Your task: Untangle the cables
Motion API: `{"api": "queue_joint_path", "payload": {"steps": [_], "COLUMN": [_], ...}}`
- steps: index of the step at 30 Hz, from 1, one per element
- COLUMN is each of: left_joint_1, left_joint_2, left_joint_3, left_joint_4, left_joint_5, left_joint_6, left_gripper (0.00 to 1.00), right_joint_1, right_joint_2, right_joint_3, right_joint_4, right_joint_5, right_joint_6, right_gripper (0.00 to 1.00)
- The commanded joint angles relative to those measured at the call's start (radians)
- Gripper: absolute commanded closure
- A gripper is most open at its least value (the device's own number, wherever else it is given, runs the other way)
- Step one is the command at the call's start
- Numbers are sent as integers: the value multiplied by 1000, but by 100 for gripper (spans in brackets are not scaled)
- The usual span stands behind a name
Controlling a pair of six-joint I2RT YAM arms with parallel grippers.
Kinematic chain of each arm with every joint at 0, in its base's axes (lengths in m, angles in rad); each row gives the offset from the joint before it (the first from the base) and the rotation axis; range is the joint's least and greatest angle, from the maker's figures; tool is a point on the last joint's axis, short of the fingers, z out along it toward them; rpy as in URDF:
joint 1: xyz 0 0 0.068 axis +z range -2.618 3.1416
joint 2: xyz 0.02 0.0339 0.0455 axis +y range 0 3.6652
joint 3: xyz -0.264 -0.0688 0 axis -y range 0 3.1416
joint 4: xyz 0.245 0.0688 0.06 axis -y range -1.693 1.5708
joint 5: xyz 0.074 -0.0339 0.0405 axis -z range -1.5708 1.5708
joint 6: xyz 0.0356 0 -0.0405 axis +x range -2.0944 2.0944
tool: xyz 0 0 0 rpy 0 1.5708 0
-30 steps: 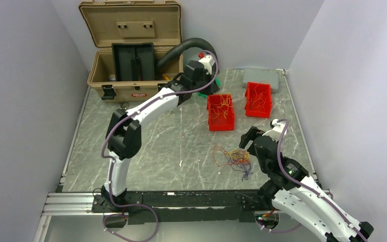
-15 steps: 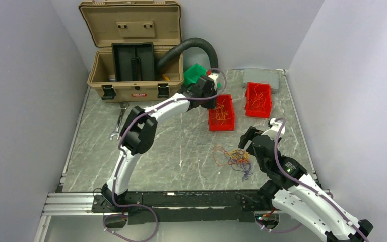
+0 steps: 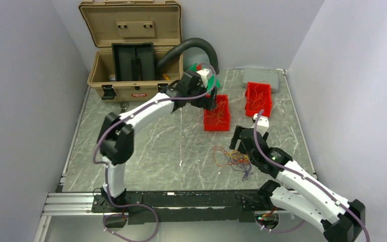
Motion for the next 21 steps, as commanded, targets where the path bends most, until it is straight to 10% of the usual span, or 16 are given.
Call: {"api": "queue_joint_path", "payload": {"steps": [1,11,21], "left_joint_1": [23,63,20], "left_joint_2": [-242,-605,-871], "left_joint_3": [-109,-471,-838], "left_joint_4": [94,176,405], "left_joint_5": [-1,-97,107], "left_joint_6": [27,-10,7], "left_gripper": [1,1,1], "right_joint_1": [-2,-13,-233], "right_joint_2": [60,171,197], "right_joint_3": [50,104,23], "right_joint_4": [79,124,31], "right_joint_5": [-85,-70,-170], "right_joint_6": [-51,-95,-8], "right_gripper": [16,15,14]}}
